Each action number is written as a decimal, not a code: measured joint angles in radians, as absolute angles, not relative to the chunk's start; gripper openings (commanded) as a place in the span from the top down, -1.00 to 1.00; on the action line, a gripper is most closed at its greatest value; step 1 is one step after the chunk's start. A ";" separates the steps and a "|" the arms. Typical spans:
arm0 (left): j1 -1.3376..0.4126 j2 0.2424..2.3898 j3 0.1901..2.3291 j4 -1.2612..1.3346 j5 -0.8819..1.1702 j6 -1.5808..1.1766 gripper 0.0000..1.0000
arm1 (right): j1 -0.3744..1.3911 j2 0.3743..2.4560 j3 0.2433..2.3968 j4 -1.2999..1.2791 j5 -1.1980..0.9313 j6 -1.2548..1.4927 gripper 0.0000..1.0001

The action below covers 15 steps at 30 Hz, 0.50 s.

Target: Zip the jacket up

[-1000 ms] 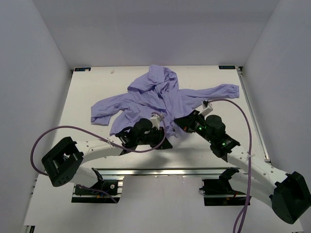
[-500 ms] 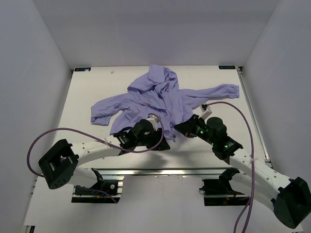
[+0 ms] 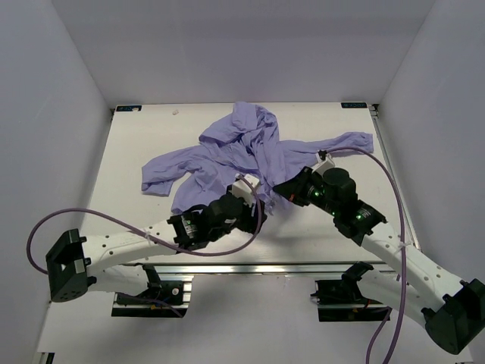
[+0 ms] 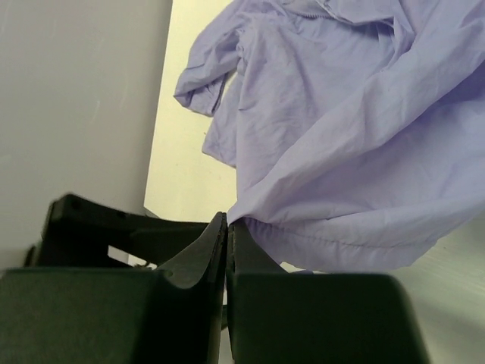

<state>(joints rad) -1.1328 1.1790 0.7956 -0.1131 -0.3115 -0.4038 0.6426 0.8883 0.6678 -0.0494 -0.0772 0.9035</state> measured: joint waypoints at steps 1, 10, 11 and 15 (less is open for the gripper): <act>-1.155 1.192 0.808 -0.118 -0.358 -0.378 -0.48 | 0.643 0.891 0.683 -0.059 -0.074 0.908 1.00; -1.276 1.300 0.850 -0.154 -0.759 -0.322 -0.50 | 0.642 0.918 0.724 -0.104 -0.078 0.941 1.00; -1.279 1.301 0.849 -0.146 -0.779 -0.322 -0.50 | 0.642 0.923 0.724 -0.105 -0.080 0.944 1.00; -1.280 1.299 0.848 -0.099 -0.772 -0.330 -0.50 | 0.642 0.941 0.724 -0.110 -0.082 0.953 1.00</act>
